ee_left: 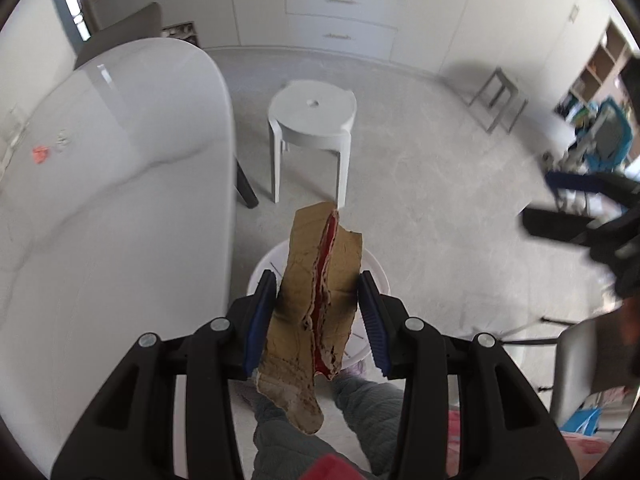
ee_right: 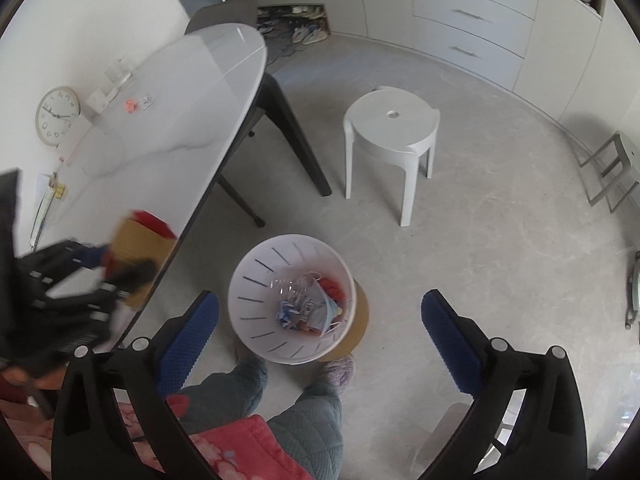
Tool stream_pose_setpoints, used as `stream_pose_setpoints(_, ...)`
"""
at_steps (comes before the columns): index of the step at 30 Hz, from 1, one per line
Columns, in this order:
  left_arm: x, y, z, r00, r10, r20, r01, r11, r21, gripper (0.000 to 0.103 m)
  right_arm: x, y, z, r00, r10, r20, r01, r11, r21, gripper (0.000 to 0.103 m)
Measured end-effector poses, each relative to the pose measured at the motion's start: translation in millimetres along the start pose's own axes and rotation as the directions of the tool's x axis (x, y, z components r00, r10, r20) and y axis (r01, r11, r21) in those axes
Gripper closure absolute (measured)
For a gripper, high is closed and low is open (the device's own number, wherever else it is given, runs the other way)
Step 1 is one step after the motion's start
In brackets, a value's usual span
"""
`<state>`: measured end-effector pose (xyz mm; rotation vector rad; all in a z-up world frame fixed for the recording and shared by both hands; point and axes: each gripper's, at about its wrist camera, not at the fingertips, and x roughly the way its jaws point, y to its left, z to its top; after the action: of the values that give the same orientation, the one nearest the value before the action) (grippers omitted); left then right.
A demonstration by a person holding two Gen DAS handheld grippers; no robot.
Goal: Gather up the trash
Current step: 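Release the bottle into the bin with the right gripper while the left gripper drops the cardboard, then move both open grippers from the bin back over the table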
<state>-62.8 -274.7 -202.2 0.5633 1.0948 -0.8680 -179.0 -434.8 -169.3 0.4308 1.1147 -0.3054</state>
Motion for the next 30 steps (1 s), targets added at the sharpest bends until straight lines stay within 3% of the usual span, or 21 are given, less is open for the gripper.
stream_pose_setpoints(3, 28.2, -10.4, -4.5, 0.999, -0.019, -0.051, 0.021, 0.999, 0.036, 0.055, 7.0, -12.7, -3.1, 1.000, 0.009, -0.020, -0.009, 0.999, 0.031, 0.003)
stream_pose_setpoints(4, 41.2, -12.0, -7.8, 0.997, -0.032, -0.073, 0.034, 0.999, 0.030, 0.046, 10.4, -16.3, -4.3, 0.999, 0.019, -0.032, -0.017, 0.999, 0.042, 0.002)
stream_pose_setpoints(6, 65.1, -14.3, -13.6, 0.993, -0.038, -0.115, 0.040, 0.999, 0.017, 0.037, 15.6, -21.9, -6.8, 0.998, 0.045, -0.046, -0.042, 0.997, 0.061, 0.003)
stream_pose_setpoints(12, 83.2, -19.0, -19.2, 0.991, -0.018, -0.136, 0.020, 1.000, 0.014, 0.025, 18.8, -26.1, -11.2, 0.996, 0.063, -0.061, -0.058, 0.995, 0.080, 0.003)
stream_pose_setpoints(15, 69.5, -18.0, -13.4, 0.995, -0.014, -0.100, 0.013, 1.000, -0.008, 0.014, 16.6, -27.7, -11.0, 0.996, 0.063, -0.055, -0.059, 0.995, 0.080, 0.003)
stream_pose_setpoints(21, 27.4, -17.1, -0.6, 0.997, 0.054, -0.063, -0.055, 0.998, -0.014, 0.010, 5.0, -29.7, -5.3, 0.997, 0.077, -0.011, -0.076, 0.994, 0.079, 0.003)
stream_pose_setpoints(30, -87.7, 13.1, 26.9, 0.984, 0.131, 0.123, -0.110, 0.981, -0.160, 0.008, -0.5, -19.4, 18.9, 0.987, 0.153, 0.047, -0.154, 0.987, 0.037, 0.003)
